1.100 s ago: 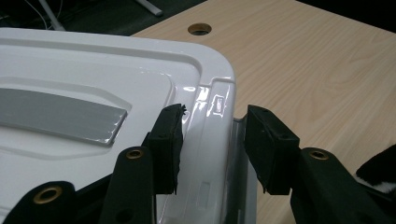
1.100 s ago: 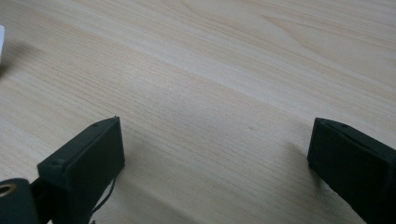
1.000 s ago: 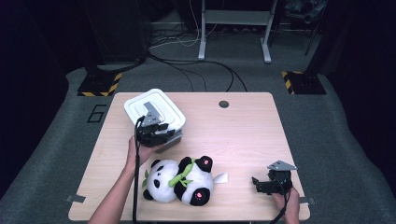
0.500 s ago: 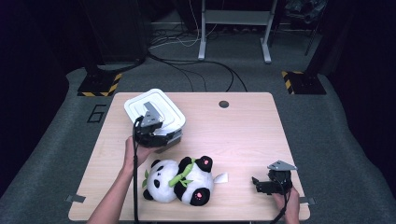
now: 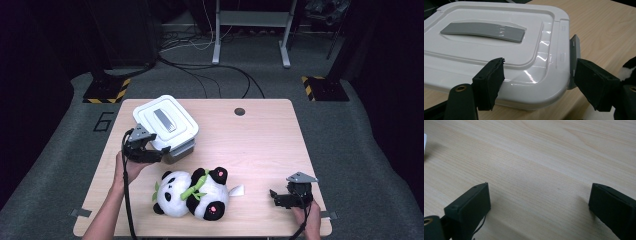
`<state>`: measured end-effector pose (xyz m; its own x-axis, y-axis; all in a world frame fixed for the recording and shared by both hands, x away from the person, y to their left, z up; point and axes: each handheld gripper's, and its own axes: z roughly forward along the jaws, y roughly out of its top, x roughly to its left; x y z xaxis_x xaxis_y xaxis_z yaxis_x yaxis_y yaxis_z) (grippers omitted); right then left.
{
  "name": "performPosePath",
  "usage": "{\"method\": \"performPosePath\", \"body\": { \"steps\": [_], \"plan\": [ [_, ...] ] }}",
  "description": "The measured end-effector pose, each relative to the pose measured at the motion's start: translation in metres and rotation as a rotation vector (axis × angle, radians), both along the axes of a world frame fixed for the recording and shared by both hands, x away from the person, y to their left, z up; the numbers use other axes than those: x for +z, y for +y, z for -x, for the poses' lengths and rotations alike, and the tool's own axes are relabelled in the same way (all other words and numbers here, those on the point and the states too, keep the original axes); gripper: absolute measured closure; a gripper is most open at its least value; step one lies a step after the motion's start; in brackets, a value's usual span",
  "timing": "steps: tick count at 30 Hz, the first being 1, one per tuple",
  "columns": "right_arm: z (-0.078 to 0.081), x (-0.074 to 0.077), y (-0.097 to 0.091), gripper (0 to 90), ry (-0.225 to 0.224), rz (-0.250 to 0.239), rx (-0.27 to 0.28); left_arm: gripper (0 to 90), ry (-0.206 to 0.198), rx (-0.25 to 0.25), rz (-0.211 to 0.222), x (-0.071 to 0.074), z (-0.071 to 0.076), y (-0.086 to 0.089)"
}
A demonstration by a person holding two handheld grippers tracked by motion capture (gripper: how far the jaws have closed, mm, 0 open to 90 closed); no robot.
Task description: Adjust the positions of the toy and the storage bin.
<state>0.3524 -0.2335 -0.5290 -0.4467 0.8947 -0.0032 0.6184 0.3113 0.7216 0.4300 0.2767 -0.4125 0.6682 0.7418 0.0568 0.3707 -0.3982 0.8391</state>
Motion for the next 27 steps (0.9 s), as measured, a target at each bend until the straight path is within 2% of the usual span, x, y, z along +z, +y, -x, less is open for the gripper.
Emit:
{"method": "performPosePath", "body": {
  "steps": [5, 6, 10, 15, 18, 21, 27],
  "plan": [
    [0.0, 0.0, 0.0, 3.1, 0.0, 0.002, -0.002, 31.7, -0.014, -0.009, -0.015, -0.005, 0.002, -0.006],
    [0.0, 0.0, 0.0, 3.1, 0.0, 0.002, -0.002, 35.5, -0.039, -0.009, -0.021, -0.006, 0.004, -0.01],
    [0.0, 0.0, 0.0, 3.1, 0.002, 0.0, -0.004, 45.7, -0.062, -0.005, -0.018, -0.007, 0.005, -0.016],
    [0.0, 0.0, 0.0, 3.1, 0.0, 0.0, -0.002, 49.1, -0.071, -0.024, -0.017, -0.008, 0.005, -0.021],
    [0.0, 0.0, 0.0, 3.1, 0.002, -0.001, -0.003, 52.0, -0.077, -0.043, -0.008, -0.009, 0.006, -0.031],
    [0.0, 0.0, 0.0, 3.1, 0.001, -0.001, -0.003, 54.2, -0.082, -0.026, -0.01, -0.009, 0.005, -0.036],
    [0.0, 0.0, 0.0, 3.1, 0.002, -0.001, -0.003, 63.7, -0.089, 0.005, 0.024, -0.01, 0.001, -0.035]
  ]
}}
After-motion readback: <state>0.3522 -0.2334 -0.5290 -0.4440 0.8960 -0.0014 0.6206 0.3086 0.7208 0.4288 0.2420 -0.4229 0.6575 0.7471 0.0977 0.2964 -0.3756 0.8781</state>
